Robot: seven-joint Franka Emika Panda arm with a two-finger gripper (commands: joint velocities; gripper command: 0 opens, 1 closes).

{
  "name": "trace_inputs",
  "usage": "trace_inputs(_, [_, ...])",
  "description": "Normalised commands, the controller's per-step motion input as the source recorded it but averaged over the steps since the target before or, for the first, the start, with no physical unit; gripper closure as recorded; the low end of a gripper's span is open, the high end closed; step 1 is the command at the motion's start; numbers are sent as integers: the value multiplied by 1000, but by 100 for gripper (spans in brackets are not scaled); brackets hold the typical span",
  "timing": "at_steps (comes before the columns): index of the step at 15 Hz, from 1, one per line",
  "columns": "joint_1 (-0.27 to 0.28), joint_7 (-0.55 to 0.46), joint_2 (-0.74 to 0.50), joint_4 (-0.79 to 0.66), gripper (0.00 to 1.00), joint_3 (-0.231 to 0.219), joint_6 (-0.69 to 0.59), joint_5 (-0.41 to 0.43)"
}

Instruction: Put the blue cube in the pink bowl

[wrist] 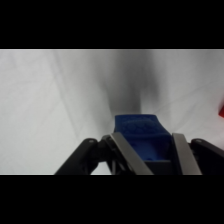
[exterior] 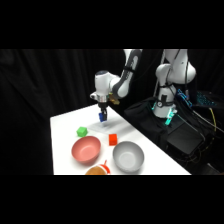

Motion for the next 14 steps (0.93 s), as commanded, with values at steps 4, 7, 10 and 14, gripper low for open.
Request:
trace_inputs(4, [49, 176, -438, 69, 75, 30, -585, -304])
trace_inputs(7, [-10, 69, -309, 148, 75, 150, -533, -148])
trace_inputs(10, [-24, -130, -157, 212, 75, 181, -399, 90])
trace_inputs(14, [11, -173, 34, 343, 75, 149, -328, 179])
